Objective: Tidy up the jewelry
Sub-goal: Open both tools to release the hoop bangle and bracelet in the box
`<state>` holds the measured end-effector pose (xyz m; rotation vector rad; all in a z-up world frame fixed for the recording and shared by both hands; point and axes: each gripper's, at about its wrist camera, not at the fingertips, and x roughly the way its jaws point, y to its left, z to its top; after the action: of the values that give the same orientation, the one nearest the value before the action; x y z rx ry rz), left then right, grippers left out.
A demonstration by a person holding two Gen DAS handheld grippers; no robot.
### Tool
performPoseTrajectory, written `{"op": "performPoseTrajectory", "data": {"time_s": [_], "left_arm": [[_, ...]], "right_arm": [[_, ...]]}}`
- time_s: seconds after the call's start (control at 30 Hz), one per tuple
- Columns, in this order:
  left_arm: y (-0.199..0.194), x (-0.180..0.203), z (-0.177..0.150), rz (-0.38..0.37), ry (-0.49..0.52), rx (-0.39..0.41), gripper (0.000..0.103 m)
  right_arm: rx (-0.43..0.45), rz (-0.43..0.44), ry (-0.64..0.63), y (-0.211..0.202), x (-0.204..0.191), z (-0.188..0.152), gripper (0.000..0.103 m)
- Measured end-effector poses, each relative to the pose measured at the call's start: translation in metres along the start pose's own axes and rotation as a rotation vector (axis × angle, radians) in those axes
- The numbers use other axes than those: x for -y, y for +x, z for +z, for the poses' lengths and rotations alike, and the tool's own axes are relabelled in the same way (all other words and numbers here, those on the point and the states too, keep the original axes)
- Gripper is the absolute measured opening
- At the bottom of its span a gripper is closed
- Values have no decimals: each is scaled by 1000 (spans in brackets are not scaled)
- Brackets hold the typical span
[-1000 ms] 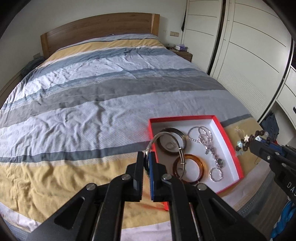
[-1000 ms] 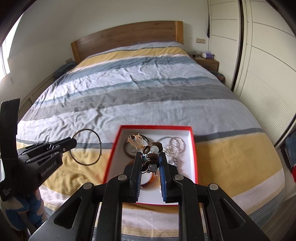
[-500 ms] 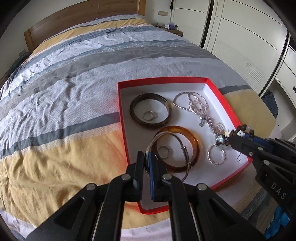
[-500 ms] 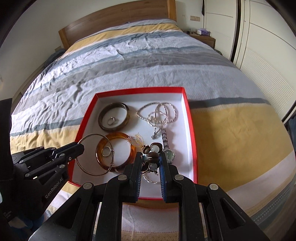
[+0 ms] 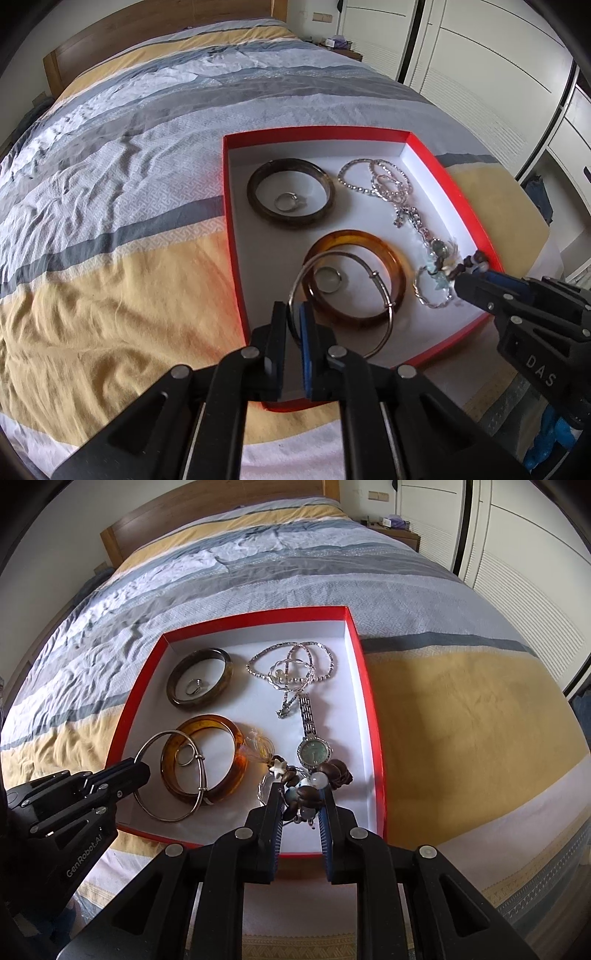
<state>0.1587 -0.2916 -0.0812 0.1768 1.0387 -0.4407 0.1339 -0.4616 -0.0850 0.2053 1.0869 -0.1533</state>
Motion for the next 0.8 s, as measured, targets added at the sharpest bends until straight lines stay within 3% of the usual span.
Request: {"op": "performPoseTrajectory", "data": {"time_s": [0.1,0.23,0.8], "left_arm": [[-7,1,0,-13,-1,13,14],[-21,0,-2,-23,2,42,30],[-68,-28,-27,-1,-30,100,31]], "right_arm": [[13,-15,-3,-6,-2,-2,37],[29,-34,-18,-15,-7,-3,43],[70,-83,-99,-55,-50,-21,49]]}}
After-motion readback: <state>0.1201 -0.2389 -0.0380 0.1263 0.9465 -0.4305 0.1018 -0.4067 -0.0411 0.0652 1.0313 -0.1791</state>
